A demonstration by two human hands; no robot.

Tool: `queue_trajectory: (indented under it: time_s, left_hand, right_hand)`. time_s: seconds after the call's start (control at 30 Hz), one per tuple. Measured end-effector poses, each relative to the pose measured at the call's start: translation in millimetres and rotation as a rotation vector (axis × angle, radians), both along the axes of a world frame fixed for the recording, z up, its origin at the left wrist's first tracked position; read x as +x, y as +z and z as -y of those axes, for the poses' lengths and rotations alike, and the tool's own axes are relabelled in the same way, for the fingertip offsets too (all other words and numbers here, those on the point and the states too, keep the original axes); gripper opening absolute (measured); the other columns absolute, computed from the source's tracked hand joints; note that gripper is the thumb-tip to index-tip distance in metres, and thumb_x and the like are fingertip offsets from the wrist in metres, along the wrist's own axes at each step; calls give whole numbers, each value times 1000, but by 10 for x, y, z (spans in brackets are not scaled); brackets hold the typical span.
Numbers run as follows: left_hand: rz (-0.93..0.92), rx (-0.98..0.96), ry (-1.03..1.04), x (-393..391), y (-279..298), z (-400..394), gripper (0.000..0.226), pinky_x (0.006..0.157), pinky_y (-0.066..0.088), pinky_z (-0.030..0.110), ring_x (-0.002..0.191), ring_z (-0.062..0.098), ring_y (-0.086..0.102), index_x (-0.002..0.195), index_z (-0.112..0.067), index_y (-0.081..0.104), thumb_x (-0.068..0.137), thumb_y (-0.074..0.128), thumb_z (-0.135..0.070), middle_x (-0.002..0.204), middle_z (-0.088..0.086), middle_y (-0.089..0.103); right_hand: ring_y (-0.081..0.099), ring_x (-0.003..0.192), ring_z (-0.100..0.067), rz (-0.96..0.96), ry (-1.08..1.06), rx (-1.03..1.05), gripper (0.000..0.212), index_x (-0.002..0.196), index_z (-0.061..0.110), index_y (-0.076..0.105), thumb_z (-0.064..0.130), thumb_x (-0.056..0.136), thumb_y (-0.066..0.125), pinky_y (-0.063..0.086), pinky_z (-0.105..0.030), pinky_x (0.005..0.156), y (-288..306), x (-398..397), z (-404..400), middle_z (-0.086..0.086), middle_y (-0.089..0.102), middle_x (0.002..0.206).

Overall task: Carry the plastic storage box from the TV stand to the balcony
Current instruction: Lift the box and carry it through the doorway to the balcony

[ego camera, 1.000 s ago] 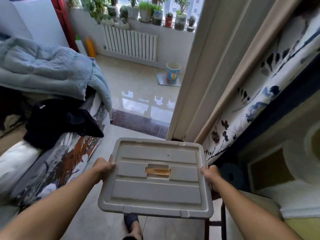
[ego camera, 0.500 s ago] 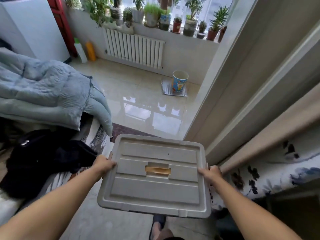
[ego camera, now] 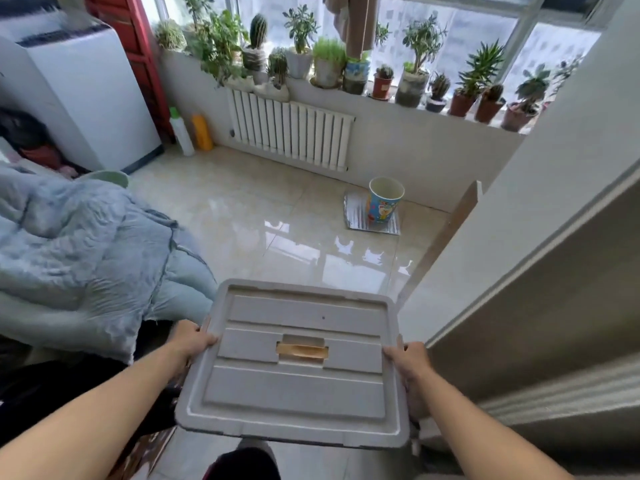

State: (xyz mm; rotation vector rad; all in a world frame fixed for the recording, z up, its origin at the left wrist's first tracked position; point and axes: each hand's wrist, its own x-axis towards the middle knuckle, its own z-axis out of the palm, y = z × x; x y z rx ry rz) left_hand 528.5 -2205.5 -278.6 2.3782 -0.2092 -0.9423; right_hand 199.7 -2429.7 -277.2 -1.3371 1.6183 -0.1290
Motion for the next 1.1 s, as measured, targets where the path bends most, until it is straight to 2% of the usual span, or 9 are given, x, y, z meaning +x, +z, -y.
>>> queue_trajectory:
  time_s: [0.1,0.2,0.27,0.4,0.5,0.6,0.77,0.93,1.1]
  left_hand:
    - [-24,-16,-29,452,-77,485,33,64,43,29,72,27,57,102,12,66,78,74,-9,90,20,64]
    - [-31,10,-88,910,-115,988,16,59,43,29,67,27,57,78,4,64,78,74,-9,81,20,61]
    - [-57,18,-127,1270,-142,1341,19,59,44,30,64,27,57,67,-1,59,76,74,-8,74,19,60]
    - [-100,47,-237,1903,-70,2030,17,44,42,24,53,25,56,65,1,62,73,71,-12,63,13,59]
    - [-94,43,-278,2305,-25,2591,18,48,45,25,59,27,61,69,3,64,72,73,-12,66,14,61]
    - [-78,49,-370,2582,10,3170,17,45,35,25,51,23,47,66,0,61,72,74,-10,63,13,51]
    - [-69,68,-492,2847,-92,4118,30,41,26,23,47,20,36,59,-7,48,75,73,-11,58,7,39]
    - [-64,100,-596,2968,-270,5090,21,43,32,25,54,24,45,69,-3,58,77,74,-14,64,9,49]
    - [-50,108,-714,2975,-239,6018,18,44,35,23,55,23,49,79,0,64,78,74,-15,67,9,54]
  right_hand:
    - [63,81,-31,-54,-25,20,36,97,-5,66,23,78,75,48,-31,66,-42,375,395,-19,69,97]
    - [61,84,-31,-94,-49,26,41,101,-6,65,26,78,75,43,-30,66,-99,758,748,-20,69,102]
    - [63,88,-33,-113,-91,34,40,102,-5,63,26,79,74,44,-31,66,-136,1010,972,-20,68,103]
    - [64,93,-35,-110,-166,66,41,103,-3,62,29,80,72,51,-39,72,-140,1421,1308,-19,67,103]
    - [63,96,-35,-118,-212,71,42,106,-3,61,30,82,71,51,-38,77,-123,1681,1562,-18,66,106]
    - [61,100,-34,-107,-285,86,45,110,-3,59,30,82,72,51,-38,83,-139,1870,1810,-17,64,109]
    - [59,99,-33,-84,-413,118,44,111,-1,54,26,82,72,48,-36,80,-279,2070,2332,-16,62,110]
    - [58,96,-32,-66,-548,138,43,113,-2,55,22,81,72,45,-33,76,-448,2200,2952,-18,63,112]
    - [59,84,-30,-78,-696,125,33,99,2,59,22,77,72,43,-31,63,-376,2235,3368,-15,66,101]
